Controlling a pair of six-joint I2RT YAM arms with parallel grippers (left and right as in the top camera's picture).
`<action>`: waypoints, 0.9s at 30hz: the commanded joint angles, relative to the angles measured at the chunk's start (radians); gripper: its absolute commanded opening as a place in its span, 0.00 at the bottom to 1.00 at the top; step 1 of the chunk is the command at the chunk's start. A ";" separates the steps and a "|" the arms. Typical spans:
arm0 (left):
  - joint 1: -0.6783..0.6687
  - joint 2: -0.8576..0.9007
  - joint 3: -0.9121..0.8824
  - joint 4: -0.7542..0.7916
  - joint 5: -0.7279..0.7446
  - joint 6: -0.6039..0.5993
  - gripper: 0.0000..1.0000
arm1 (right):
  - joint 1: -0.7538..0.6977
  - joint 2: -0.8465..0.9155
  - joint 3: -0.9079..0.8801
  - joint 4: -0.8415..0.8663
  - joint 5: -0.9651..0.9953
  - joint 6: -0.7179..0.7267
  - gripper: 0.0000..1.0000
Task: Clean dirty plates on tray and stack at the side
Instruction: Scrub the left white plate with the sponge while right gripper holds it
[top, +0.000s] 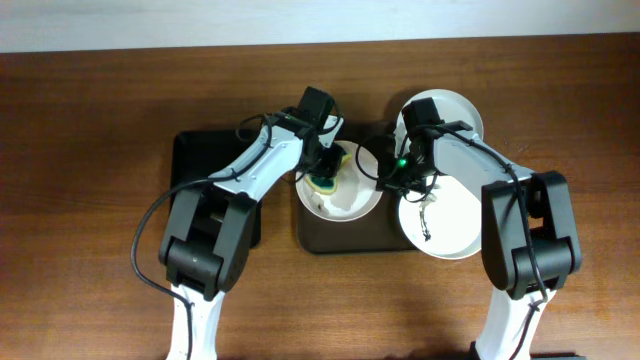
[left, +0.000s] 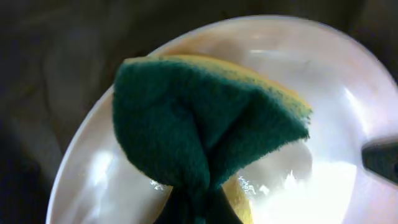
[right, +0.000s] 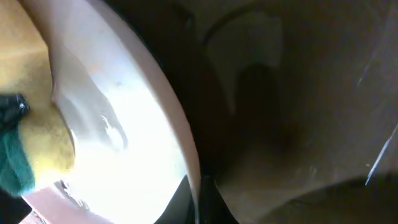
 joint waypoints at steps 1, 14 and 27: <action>-0.003 0.087 0.021 0.171 0.004 0.051 0.00 | 0.007 0.024 -0.029 0.003 0.003 -0.012 0.04; -0.010 0.141 0.042 0.175 0.066 0.387 0.00 | 0.007 0.024 -0.031 0.007 0.003 -0.012 0.04; 0.026 0.166 0.380 -0.459 -0.079 -0.231 0.00 | 0.007 0.024 -0.031 0.010 0.003 -0.012 0.04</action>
